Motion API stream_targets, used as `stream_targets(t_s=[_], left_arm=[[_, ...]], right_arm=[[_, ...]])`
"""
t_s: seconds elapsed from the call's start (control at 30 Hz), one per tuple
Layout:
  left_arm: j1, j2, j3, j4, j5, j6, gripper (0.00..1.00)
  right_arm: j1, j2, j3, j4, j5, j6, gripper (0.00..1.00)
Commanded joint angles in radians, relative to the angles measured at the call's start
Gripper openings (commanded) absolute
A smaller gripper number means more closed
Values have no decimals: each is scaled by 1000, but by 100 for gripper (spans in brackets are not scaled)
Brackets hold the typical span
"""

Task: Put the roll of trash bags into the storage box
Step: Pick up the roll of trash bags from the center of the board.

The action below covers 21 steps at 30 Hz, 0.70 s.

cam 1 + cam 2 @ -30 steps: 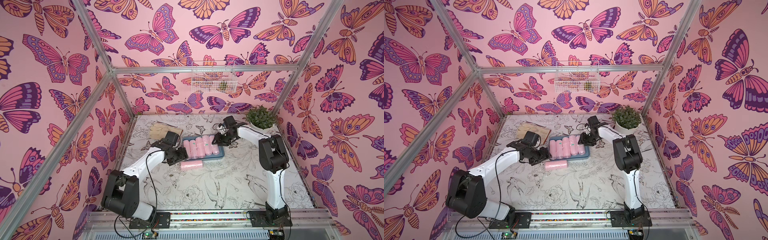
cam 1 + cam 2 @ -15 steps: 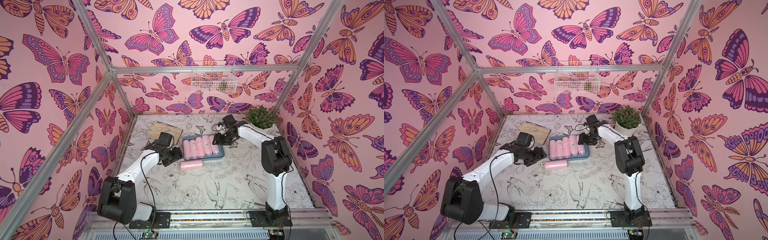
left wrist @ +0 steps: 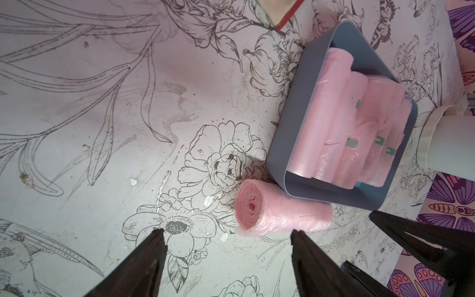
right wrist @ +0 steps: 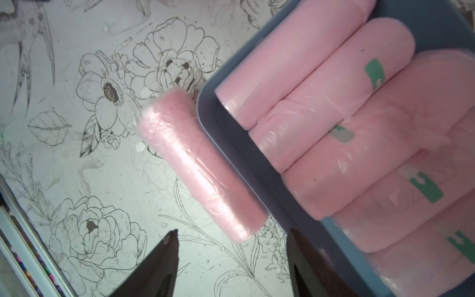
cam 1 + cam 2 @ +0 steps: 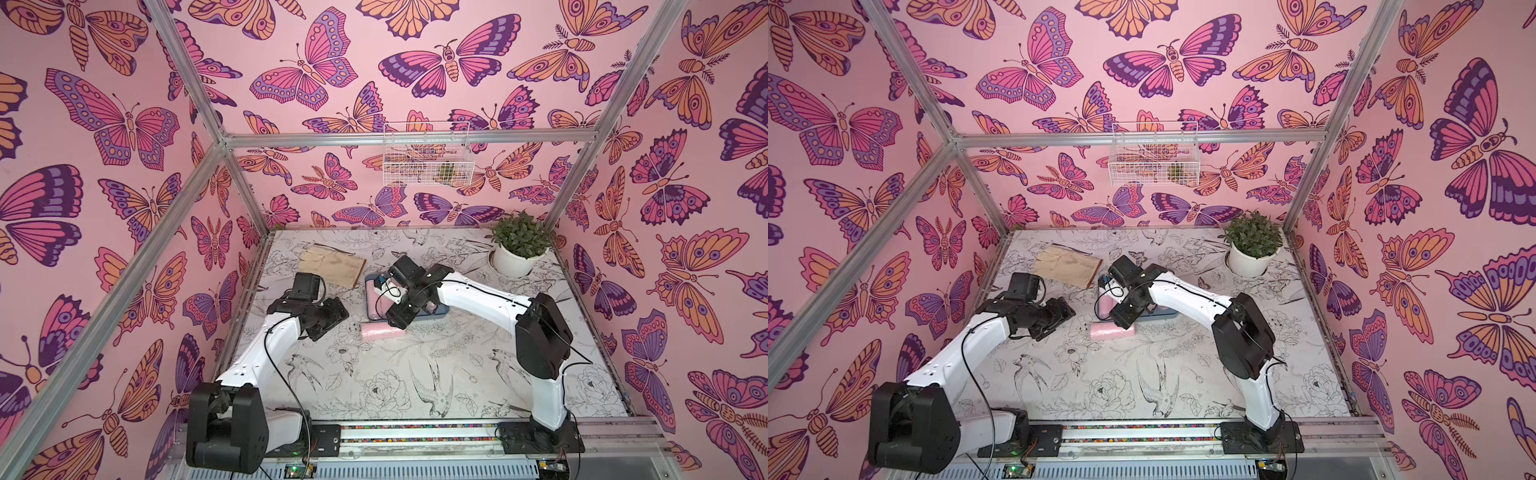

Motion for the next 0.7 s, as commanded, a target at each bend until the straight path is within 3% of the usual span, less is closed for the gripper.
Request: stream_targets(t_s=[0.0,0.67], left_arm=[[14,-23,-19,-7,24,-1,81],[61,-37,-51,-5,55,9,82]], right_arm=[[26,11,9,1,60,-86,70],[125,158,103,-4,146,-191,69]])
